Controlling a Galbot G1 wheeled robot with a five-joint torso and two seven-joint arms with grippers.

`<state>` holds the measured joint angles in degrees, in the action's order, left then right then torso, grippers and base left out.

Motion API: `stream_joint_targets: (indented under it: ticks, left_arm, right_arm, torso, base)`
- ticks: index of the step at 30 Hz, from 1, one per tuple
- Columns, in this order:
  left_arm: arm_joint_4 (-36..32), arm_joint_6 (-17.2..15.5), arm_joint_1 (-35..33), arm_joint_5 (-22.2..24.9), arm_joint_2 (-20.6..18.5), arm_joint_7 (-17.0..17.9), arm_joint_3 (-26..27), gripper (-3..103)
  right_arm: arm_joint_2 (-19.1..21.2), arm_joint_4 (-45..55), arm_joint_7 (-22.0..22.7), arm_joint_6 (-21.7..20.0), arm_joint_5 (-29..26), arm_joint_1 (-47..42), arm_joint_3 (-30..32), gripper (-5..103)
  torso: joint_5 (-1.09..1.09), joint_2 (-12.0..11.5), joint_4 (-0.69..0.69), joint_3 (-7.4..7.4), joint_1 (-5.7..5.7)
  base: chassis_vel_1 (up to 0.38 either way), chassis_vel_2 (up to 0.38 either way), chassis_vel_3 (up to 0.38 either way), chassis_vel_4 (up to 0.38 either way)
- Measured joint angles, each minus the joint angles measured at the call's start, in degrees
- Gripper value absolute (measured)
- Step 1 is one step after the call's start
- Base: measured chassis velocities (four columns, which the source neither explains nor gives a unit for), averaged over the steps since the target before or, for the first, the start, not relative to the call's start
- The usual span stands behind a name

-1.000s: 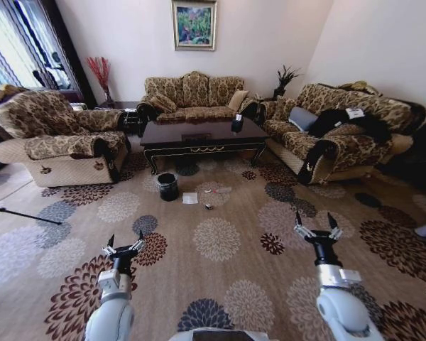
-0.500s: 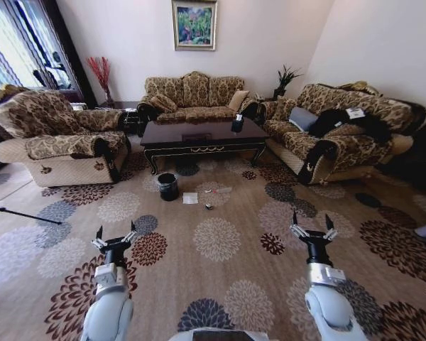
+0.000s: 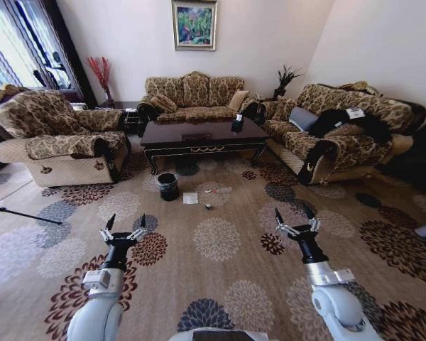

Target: Move to the front of the table and pick up the trash from the floor, then place it into the trash bin.

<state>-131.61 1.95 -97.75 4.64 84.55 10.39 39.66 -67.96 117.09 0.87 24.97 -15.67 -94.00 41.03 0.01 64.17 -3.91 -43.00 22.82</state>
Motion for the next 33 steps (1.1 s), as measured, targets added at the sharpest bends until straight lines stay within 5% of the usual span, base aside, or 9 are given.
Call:
stream_joint_targets:
  ticks: [19,33]
  left_arm:
    - [-0.26,2.64,-2.40,-3.49,1.07,2.65,1.11,100]
    - [1.96,3.32,-1.77,-4.06,1.42,2.33,-0.54,100]
  right_arm:
    - [-0.39,1.64,1.35,1.41,1.56,-1.03,1.45,100]
    - [-0.55,-0.67,1.74,2.37,1.43,-0.35,1.51,100]
  torso:
    - [-0.01,-0.14,0.00,0.08,-0.06]
    - [-0.01,-3.28,0.00,1.77,-1.51]
  base:
    - [0.000,0.000,0.000,0.000]
    - [0.000,0.000,0.000,0.000]
